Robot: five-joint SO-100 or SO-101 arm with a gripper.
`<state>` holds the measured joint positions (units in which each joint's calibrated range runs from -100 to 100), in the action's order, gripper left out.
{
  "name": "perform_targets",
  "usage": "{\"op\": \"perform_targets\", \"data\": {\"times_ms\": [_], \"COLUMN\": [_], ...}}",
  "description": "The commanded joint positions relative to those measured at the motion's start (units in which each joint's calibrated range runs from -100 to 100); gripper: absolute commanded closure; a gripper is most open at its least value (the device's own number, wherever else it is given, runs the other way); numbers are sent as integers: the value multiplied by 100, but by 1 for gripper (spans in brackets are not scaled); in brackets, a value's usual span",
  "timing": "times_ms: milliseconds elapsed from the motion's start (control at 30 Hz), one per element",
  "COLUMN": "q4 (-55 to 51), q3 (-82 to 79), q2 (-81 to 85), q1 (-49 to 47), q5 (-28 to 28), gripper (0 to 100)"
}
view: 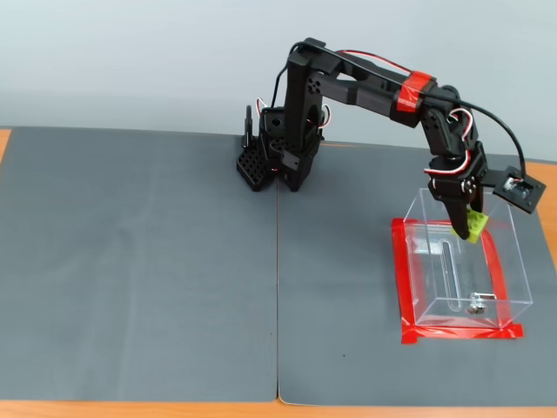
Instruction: Pick the green lego block and place it into the transparent box
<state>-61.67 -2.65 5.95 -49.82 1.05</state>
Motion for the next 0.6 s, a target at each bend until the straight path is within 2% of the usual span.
{"op": "perform_targets", "data": {"times_ms": [0,167,267,367,567], "q4": [333,576,559,559,524], "q3": [306,233,233,242,260], "q2": [-6,-6,-6,-6,62], "q1": [2,-58,-65,-58,-13], "q5": [2,-35,-3,-3,-29], "gripper": [88,87,77,71,71]}}
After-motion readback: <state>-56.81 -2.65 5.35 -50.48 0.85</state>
